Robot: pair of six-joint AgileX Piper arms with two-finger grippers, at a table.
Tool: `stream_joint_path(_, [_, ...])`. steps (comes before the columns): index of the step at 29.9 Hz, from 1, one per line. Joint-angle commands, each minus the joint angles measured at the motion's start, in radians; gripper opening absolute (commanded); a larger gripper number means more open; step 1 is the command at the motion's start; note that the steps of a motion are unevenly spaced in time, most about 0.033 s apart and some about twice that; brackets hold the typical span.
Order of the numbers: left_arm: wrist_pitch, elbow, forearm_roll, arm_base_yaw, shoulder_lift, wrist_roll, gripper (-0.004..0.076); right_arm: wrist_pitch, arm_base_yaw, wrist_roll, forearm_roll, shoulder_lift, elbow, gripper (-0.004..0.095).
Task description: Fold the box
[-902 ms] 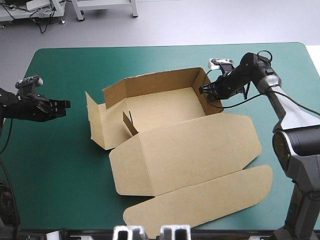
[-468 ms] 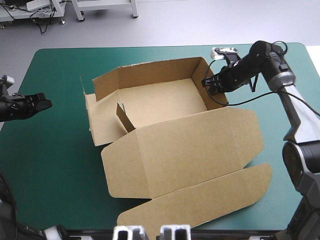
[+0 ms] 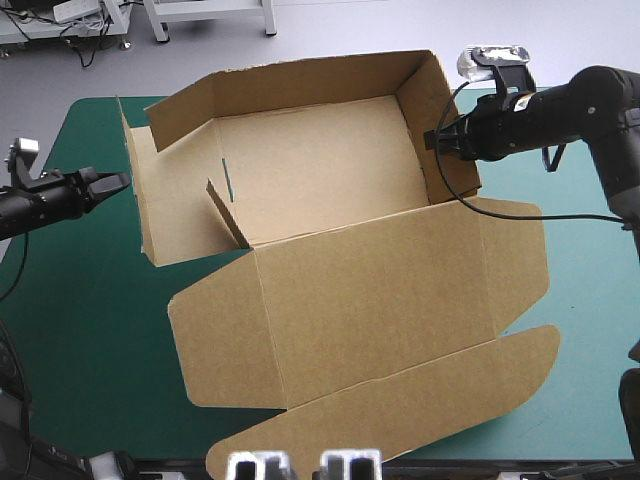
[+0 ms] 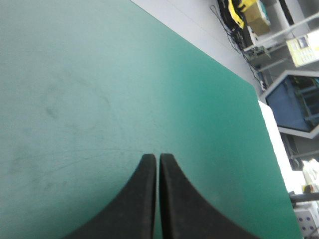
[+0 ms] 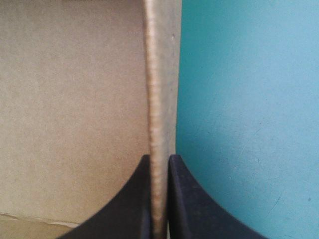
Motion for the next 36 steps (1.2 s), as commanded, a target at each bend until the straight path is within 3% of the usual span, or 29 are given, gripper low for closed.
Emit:
stream_joint_path(1, [0.109,-0.022,-0.126,-0.079,-0.067,0.015,0.0016,-0.065,-0.006,0.029,0.049,-0.069,-0.031,0.0000])
stream_joint_path(14, [0.109,-0.022,-0.228,-0.234,-0.226,0.039,0.0016,-0.094,-0.006,0.039,0.049,-0.077,-0.031,0.0000])
stream_joint_path(36, [0.108,-0.022,-0.311,-0.237,-0.331,0.009,0.0016,-0.167,-0.006,0.040,-0.010,-0.084,-0.031,0.0000])
